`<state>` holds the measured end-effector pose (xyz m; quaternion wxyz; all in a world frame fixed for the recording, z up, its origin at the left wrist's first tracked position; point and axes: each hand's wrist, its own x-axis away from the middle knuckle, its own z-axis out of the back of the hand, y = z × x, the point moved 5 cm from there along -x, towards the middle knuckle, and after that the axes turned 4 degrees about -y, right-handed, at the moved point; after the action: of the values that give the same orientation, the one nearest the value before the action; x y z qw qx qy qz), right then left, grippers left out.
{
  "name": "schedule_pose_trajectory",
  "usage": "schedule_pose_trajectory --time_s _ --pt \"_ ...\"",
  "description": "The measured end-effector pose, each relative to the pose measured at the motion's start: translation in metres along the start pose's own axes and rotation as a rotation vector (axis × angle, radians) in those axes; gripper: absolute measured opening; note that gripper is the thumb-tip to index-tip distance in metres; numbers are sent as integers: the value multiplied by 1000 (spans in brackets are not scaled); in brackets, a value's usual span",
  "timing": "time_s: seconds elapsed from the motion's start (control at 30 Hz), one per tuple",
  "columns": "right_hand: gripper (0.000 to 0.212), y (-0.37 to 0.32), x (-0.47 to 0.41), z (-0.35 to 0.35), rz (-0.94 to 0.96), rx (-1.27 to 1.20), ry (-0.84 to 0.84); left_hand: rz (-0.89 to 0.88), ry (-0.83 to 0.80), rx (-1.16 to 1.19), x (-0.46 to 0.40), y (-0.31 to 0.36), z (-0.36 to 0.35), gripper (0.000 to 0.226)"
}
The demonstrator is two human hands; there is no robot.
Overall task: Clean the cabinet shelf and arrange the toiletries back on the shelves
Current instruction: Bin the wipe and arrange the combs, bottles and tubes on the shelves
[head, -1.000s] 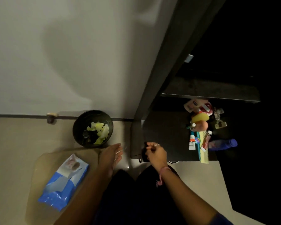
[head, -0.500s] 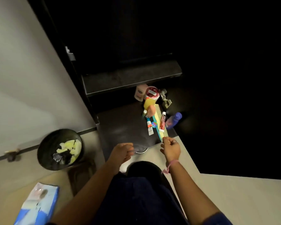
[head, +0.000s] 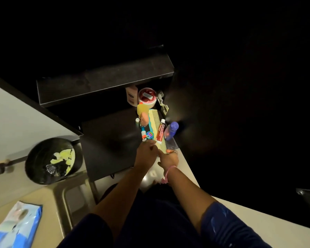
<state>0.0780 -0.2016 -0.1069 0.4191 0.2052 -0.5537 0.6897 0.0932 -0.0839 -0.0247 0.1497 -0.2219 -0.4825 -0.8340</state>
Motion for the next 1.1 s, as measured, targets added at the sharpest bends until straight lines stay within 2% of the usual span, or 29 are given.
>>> schedule_pose_trajectory --time_s 0.23,0.37,0.43,0.53,0.6,0.7,0.83,0.97,1.1 --pt "38 15 -15 -4 -112 -188 -72 -182 -139 -545 -26 5 -29 49" --pt "30 2 6 3 -163 -371 -87 -242 -146 -754 -33 7 -37 43" --pt "27 -2 12 6 -162 -366 -138 -248 -144 -814 -34 6 -41 40" --pt "26 -3 18 7 -174 -307 -218 -244 -203 -856 -37 2 -48 38" --pt "17 -3 26 9 -182 -329 -218 -244 -221 -879 -37 3 -50 39" --pt "20 -2 39 15 -231 -435 -210 -235 -209 -895 -31 11 -49 38" --pt "13 13 55 25 -305 -443 -185 -267 -187 -942 -25 18 -49 38" --pt "15 23 74 27 -302 -527 -263 -236 -130 -824 -20 23 -40 43" --pt "23 33 88 30 -277 -616 -277 -277 -118 -716 -14 24 -27 43"
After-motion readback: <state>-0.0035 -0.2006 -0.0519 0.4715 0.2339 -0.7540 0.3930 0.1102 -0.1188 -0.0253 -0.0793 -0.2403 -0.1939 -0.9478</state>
